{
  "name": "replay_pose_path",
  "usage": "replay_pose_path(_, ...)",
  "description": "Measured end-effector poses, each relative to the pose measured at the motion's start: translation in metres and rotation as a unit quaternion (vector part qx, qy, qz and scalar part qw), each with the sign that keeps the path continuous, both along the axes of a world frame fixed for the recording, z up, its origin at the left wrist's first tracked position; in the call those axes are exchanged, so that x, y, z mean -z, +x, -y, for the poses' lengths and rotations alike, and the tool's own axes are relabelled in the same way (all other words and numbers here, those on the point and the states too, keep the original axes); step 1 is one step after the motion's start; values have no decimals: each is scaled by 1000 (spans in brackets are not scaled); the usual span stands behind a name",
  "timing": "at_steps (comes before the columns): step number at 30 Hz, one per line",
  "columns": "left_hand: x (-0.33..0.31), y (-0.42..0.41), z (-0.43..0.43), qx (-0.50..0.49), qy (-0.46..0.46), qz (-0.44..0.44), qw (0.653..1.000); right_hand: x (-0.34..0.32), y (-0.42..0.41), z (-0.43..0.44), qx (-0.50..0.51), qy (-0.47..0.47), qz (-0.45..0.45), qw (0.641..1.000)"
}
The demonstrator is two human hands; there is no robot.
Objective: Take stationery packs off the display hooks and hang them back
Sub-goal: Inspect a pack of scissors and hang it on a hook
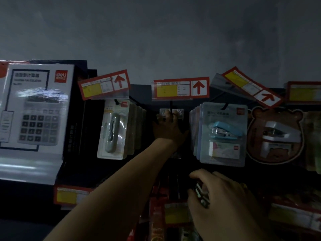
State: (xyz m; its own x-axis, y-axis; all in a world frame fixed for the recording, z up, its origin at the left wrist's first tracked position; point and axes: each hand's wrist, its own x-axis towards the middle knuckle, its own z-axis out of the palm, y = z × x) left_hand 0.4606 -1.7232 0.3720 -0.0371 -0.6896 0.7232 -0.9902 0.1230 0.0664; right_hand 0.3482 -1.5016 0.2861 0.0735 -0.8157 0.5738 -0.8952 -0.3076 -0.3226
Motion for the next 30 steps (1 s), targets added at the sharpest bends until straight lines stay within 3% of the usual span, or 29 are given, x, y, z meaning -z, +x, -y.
replay_pose_path(15,3,-11,2,-16,64,1,998,3,4,2,19,-18,-3,1000)
replay_pose_path(30,2,-9,0,-15,53,5,998,4,3,5,28,-1,18,999)
